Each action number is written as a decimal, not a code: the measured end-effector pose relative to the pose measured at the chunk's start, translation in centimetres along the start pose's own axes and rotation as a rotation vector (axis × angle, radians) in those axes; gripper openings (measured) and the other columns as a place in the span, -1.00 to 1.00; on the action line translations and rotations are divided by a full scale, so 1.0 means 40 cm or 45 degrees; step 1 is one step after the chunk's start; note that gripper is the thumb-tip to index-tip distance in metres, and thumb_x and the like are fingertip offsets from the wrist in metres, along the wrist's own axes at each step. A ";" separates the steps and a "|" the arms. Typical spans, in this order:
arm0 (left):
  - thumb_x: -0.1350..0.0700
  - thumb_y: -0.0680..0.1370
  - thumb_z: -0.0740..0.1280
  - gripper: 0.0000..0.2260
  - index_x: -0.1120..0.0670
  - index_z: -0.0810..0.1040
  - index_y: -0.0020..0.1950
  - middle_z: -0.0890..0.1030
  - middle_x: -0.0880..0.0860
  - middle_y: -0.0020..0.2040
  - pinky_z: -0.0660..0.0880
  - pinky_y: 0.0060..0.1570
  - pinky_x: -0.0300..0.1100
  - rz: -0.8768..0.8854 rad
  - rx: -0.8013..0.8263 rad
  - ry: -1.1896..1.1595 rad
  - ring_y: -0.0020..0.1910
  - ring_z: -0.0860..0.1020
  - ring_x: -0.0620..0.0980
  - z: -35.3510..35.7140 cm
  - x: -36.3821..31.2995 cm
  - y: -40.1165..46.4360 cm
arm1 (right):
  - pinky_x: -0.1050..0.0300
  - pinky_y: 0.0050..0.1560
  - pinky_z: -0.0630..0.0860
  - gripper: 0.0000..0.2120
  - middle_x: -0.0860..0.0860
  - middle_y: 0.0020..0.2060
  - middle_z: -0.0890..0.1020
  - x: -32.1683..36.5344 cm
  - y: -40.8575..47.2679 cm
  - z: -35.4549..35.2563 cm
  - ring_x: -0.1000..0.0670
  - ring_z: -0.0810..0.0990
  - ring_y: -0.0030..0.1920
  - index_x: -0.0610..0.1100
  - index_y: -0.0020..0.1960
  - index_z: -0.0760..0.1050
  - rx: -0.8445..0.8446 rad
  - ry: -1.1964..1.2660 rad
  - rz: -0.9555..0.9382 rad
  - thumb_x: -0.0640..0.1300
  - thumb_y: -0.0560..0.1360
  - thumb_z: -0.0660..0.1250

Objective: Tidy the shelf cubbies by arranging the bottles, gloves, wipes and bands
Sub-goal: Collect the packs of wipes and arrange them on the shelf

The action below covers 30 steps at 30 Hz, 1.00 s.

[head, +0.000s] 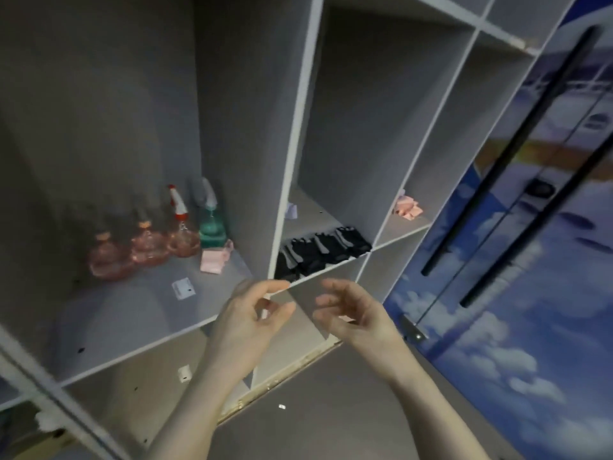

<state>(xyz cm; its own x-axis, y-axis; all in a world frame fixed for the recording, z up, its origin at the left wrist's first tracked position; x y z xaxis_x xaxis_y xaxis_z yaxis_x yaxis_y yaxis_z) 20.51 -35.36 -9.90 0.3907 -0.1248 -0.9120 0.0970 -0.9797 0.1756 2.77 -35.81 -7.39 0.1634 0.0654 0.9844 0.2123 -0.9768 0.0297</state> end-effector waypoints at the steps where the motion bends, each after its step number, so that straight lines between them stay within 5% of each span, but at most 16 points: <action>1: 0.04 0.45 0.44 -0.77 -0.25 0.55 0.01 0.51 -0.20 0.04 0.50 -0.02 -0.24 -0.010 0.003 -0.008 -0.13 0.55 -0.28 0.045 -0.012 0.011 | 0.38 -0.13 0.47 -0.66 -0.04 -0.10 0.57 -0.010 0.004 -0.045 0.18 0.53 -0.18 -0.10 0.13 0.49 -0.003 0.000 -0.001 -0.40 0.44 0.39; 11: 0.00 0.47 0.43 -0.71 -0.18 0.54 0.17 0.50 -0.20 0.11 0.50 0.02 -0.22 -0.032 0.071 0.049 -0.06 0.54 -0.30 0.359 -0.085 0.185 | 0.20 0.05 0.52 -0.59 -0.03 -0.05 0.61 -0.106 0.135 -0.359 0.15 0.56 -0.13 -0.01 0.15 0.51 -0.081 -0.014 0.030 -0.10 0.30 0.42; 21: 0.02 0.47 0.42 -0.68 -0.14 0.53 0.21 0.52 -0.15 0.13 0.52 0.04 -0.18 0.057 0.163 0.040 -0.04 0.56 -0.27 0.687 -0.184 0.571 | 0.12 0.08 0.54 -0.62 -0.10 -0.02 0.62 -0.172 0.456 -0.698 0.08 0.58 -0.08 -0.04 0.21 0.48 -0.106 -0.056 0.041 -0.24 0.43 0.45; 26: 0.02 0.48 0.41 -0.68 -0.12 0.53 0.23 0.50 -0.12 0.09 0.54 0.06 -0.12 0.063 0.230 0.073 -0.02 0.55 -0.23 0.832 -0.229 0.771 | 0.06 0.14 0.54 -0.53 -0.21 0.04 0.60 -0.184 0.628 -0.856 -0.08 0.60 -0.01 -0.06 0.22 0.47 -0.142 -0.052 0.060 -0.07 0.33 0.45; 30: 0.03 0.50 0.40 -0.71 -0.13 0.52 0.21 0.46 -0.15 0.08 0.45 -0.08 -0.36 0.064 0.294 0.081 -0.06 0.50 -0.32 0.936 -0.252 0.878 | -0.01 0.18 0.54 -0.55 -0.25 0.07 0.58 -0.233 0.724 -0.967 -0.09 0.60 -0.02 -0.11 0.25 0.46 -0.179 -0.030 0.105 -0.19 0.37 0.44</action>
<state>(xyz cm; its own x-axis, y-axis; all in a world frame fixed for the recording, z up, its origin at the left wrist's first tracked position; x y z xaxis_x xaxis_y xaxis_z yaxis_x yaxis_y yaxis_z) -14.31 -74.40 -8.44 0.4475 -0.1714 -0.8777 -0.1333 -0.9833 0.1241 -29.86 -72.59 -8.99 0.1979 -0.0128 0.9801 0.0609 -0.9978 -0.0253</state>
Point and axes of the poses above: each hand's wrist, its own y-axis towards the middle knuckle, its own z-axis out of the palm, x = y × z, the point moved 2 cm from there along y, towards the middle knuckle
